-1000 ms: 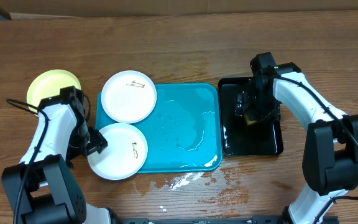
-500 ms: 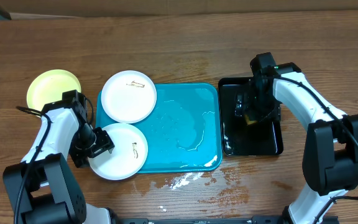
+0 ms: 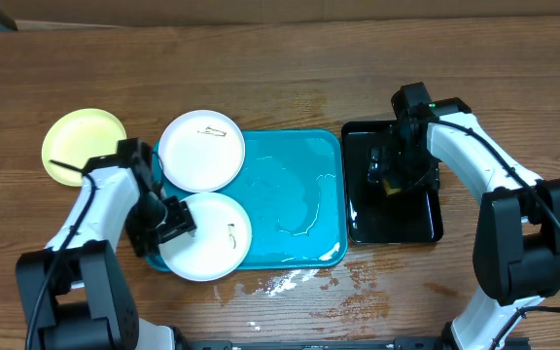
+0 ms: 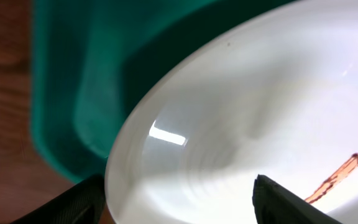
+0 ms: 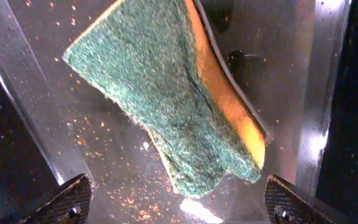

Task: Clean dirty plates on tray and stack at the side
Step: 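Grasp rim of lower white plate with left gripper, then slide white plate toward tray center with left gripper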

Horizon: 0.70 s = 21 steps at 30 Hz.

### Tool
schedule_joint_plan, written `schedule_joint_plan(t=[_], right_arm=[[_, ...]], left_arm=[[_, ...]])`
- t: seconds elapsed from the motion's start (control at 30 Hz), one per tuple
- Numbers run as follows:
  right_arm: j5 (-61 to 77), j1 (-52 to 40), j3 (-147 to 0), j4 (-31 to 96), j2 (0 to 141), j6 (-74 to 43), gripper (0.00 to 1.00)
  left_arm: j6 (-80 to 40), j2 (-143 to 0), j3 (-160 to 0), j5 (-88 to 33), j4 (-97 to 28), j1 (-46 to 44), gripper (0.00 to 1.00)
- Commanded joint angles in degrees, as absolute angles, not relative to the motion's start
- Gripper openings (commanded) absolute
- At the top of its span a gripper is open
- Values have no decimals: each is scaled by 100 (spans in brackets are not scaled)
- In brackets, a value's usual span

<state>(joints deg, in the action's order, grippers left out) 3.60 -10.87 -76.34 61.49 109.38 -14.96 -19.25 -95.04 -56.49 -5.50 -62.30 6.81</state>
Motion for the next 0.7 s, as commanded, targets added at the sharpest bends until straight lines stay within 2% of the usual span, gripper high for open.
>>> schedule_joint_plan(t=[0.0, 0.3, 0.53, 0.67], right_arm=[[309, -1066, -7728, 6195, 10757, -1498, 90], [309, -1066, -7728, 6226, 10757, -1498, 90], [309, -1063, -7728, 6195, 10757, -1498, 91], [309, -1063, -7728, 6163, 10757, -1498, 91]], left_arm=[[-1800, -9522, -5581, -757, -6042, 294, 78], [-1369, -9522, -5511, -1909, -5188, -635, 85], [-1446, -9524, -5511, -2644, -4740, -1024, 85], [-1457, -9522, -5511, -2453, -4665, -1096, 83]])
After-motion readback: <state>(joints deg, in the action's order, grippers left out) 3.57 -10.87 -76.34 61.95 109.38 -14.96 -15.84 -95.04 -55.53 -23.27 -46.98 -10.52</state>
